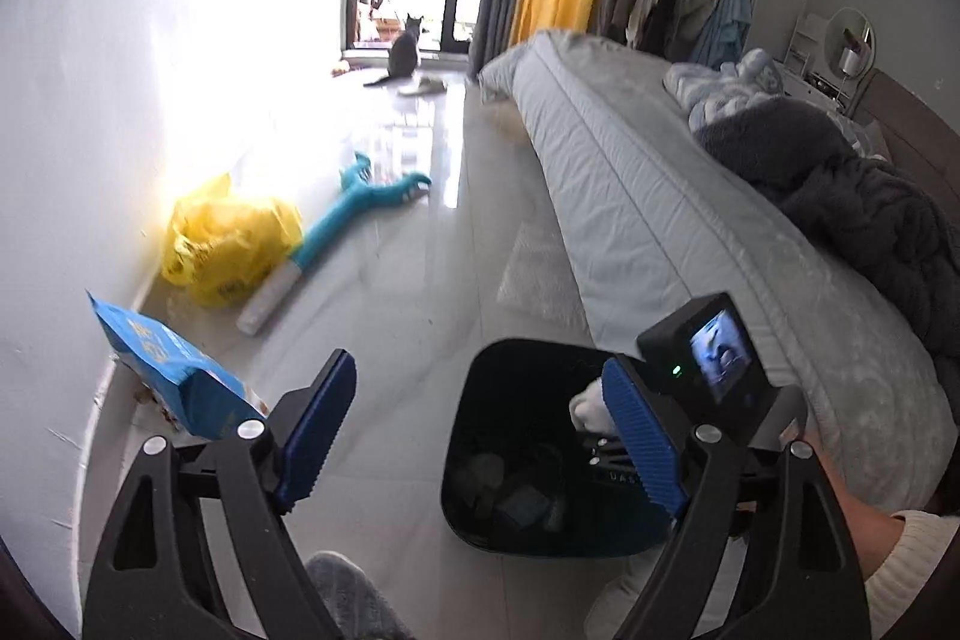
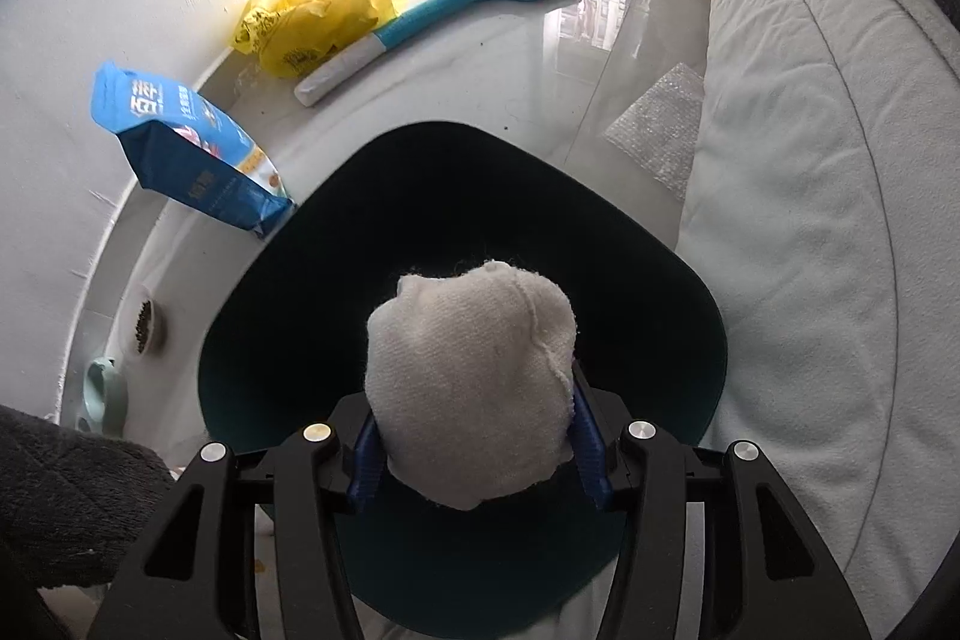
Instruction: Collect trash
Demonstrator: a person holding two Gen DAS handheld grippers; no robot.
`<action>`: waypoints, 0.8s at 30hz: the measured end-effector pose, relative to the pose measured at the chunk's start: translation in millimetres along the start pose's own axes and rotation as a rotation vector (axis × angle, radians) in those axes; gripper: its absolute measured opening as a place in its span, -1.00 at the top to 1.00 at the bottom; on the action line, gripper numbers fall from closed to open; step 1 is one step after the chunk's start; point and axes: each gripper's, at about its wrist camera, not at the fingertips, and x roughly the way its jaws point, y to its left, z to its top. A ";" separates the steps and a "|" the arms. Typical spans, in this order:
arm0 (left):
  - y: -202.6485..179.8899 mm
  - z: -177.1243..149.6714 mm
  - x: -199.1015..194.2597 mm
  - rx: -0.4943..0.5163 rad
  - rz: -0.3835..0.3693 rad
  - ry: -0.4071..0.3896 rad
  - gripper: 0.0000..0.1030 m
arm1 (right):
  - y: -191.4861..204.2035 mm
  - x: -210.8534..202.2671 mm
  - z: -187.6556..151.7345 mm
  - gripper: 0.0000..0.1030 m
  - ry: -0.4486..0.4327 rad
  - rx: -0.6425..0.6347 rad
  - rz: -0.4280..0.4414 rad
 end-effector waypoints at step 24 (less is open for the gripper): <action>-40.0 4.8 -82.4 0.056 0.020 -0.231 -0.89 | -7.8 -108.2 -36.3 -0.67 -0.249 0.054 -0.009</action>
